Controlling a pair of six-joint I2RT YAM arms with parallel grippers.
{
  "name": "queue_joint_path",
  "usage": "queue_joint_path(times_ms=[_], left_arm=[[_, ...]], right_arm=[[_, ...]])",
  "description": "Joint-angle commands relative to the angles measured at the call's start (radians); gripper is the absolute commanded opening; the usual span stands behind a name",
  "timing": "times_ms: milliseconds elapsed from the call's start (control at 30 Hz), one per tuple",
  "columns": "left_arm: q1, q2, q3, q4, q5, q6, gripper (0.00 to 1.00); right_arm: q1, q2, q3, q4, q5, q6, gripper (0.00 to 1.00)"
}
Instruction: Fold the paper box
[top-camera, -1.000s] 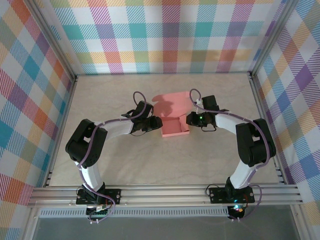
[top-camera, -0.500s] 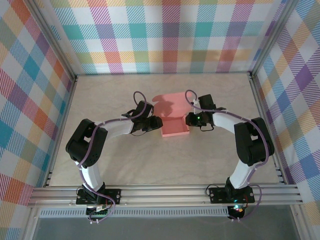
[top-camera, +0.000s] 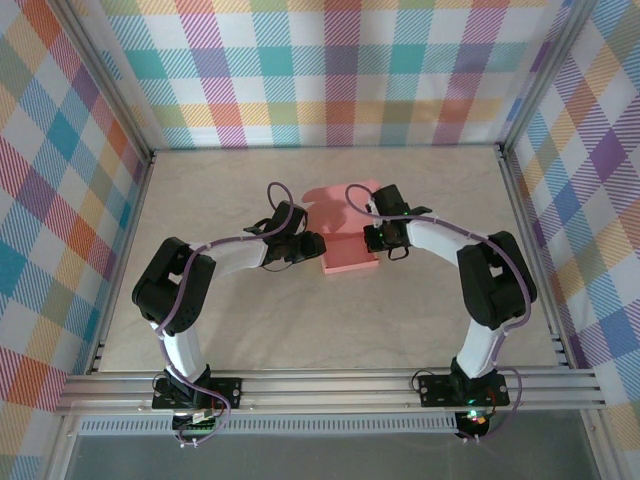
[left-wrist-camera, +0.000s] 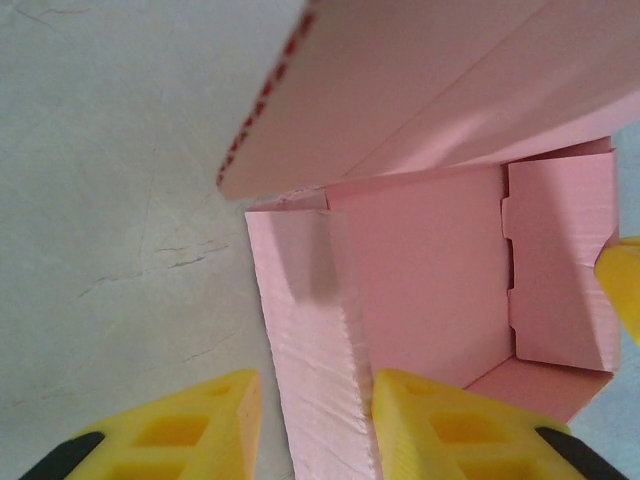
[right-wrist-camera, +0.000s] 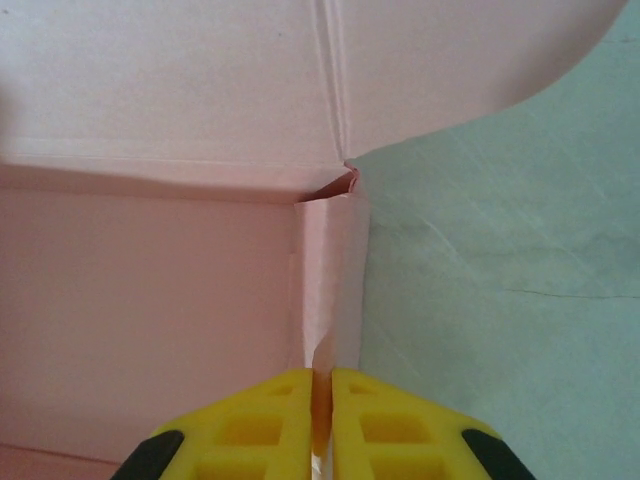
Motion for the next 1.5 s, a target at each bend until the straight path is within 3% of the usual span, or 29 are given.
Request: queue_joint_path(times_ms=[0, 500, 833, 967, 1067, 1333, 1467], left_arm=[[-0.017, 0.034, 0.012, -0.043, 0.019, 0.022, 0.35], [-0.017, 0.028, 0.007, -0.047, 0.016, 0.025, 0.35], [-0.017, 0.029, 0.007, -0.048, 0.016, 0.026, 0.35], [-0.017, 0.029, 0.007, -0.049, 0.018, 0.026, 0.35], [-0.017, 0.029, 0.007, -0.049, 0.017, 0.027, 0.35], [-0.017, 0.028, 0.007, -0.053, 0.016, 0.03, 0.35], [-0.017, 0.03, 0.008, -0.05, 0.018, 0.029, 0.35]], right_arm=[[0.029, 0.051, 0.002, -0.086, 0.052, -0.024, 0.14], [0.041, 0.077, 0.027, -0.087, 0.065, -0.023, 0.16], [0.06, 0.094, 0.051, -0.117, 0.119, -0.032, 0.07], [0.074, 0.107, 0.062, -0.125, 0.159, -0.033, 0.17], [0.084, 0.124, 0.075, -0.134, 0.176, -0.034, 0.18], [0.099, 0.149, 0.1, -0.154, 0.214, -0.038, 0.01], [0.112, 0.169, 0.114, -0.177, 0.278, -0.039, 0.0]])
